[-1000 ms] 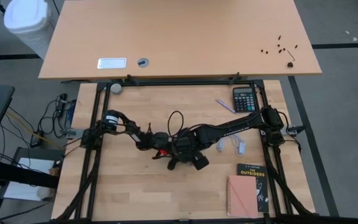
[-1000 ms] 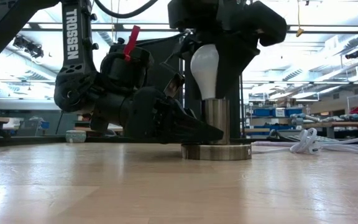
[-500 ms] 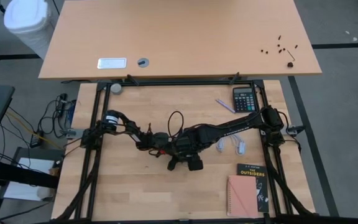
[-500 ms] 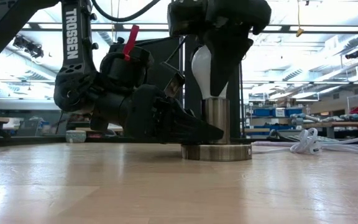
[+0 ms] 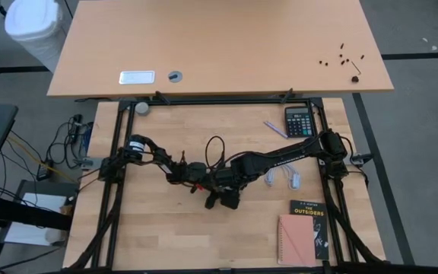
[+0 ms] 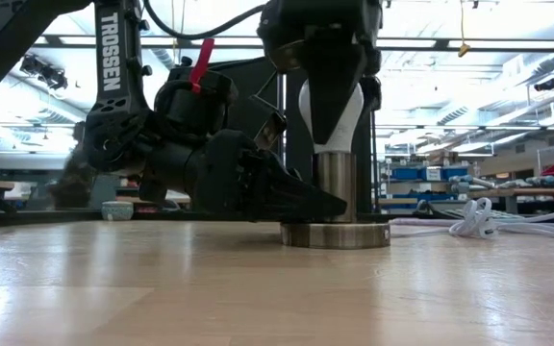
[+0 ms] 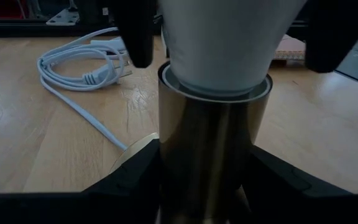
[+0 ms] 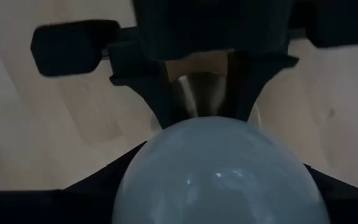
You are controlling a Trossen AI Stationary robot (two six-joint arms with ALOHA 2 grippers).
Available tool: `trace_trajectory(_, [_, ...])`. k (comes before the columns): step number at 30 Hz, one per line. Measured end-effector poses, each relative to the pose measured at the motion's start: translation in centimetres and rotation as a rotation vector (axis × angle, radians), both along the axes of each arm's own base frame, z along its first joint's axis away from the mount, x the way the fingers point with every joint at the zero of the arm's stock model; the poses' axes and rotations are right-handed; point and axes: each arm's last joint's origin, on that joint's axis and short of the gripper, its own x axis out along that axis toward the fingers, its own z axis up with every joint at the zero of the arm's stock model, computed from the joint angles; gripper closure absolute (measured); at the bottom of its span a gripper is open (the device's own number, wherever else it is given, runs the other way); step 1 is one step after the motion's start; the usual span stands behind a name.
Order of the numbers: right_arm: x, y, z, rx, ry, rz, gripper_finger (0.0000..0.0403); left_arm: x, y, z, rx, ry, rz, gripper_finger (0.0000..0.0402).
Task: Screw lightbulb
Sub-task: Insert the light bulb into the lamp
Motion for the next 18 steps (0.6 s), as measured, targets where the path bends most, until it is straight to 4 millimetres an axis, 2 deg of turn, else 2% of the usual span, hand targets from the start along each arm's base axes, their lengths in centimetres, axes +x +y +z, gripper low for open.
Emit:
trace_trajectory(4, [0.0,-0.1,0.0,0.032,0.010,-0.111,0.0140,0.0,0.0,0.0,0.002,0.000,0.001,0.0204])
trace_trajectory(12, [0.2,-1.2,0.0,0.163,0.056,-0.448,0.0135,0.0,0.0,0.0,0.001,0.000,0.003,0.0204])
trace_trajectory(18, [0.3,-1.6,0.0,0.181,0.061,-0.500,0.0135,0.0,0.0,0.0,0.001,0.000,0.005,0.0204])
